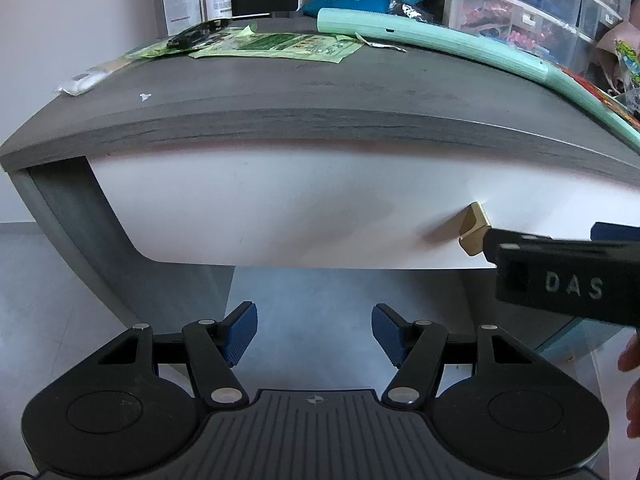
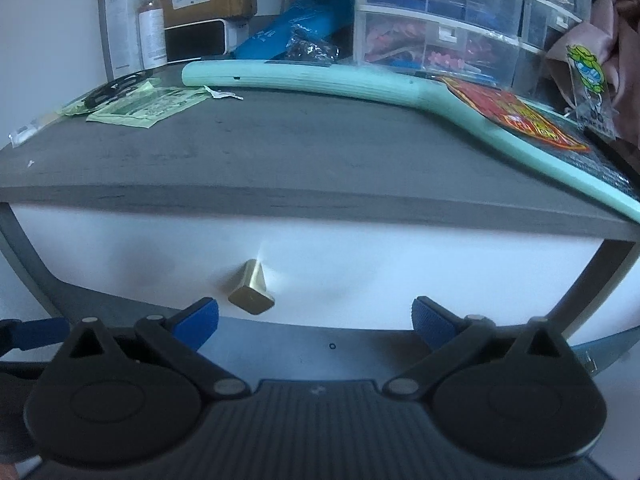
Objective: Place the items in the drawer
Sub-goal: 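Move the right gripper toward the gold knob of the white drawer, then close the right gripper on the gold drawer knob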
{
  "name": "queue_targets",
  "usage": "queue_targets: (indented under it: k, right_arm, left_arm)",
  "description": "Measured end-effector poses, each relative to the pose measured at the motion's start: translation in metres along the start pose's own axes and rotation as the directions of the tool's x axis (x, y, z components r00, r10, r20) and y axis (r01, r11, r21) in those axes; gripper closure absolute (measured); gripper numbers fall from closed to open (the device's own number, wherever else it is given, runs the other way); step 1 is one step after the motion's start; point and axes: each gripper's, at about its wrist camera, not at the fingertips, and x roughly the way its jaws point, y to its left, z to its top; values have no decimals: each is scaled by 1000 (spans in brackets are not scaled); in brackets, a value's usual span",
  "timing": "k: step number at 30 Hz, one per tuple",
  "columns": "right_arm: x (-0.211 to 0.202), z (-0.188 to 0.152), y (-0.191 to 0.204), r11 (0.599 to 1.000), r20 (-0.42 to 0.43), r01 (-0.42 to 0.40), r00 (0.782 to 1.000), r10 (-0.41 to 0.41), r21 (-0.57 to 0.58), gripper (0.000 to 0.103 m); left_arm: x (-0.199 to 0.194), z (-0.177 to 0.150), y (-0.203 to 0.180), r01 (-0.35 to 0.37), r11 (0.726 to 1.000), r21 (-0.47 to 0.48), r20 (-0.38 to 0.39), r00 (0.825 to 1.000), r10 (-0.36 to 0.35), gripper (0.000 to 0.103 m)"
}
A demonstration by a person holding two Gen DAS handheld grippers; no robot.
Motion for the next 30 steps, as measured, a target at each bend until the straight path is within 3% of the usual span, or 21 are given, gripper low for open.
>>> queue_targets:
  k: [13,30]
  right_arm:
    - [14,24,26,998,-50,45,998,-46,-35,0]
    - [33,46,32,995,-140,102,985,-98,20,0]
  left_arm:
    - [3,8,3,-6,1000,0,-8,1000,6,37]
    - [5,14,1,9,1000,3,-22,1000,-8,37]
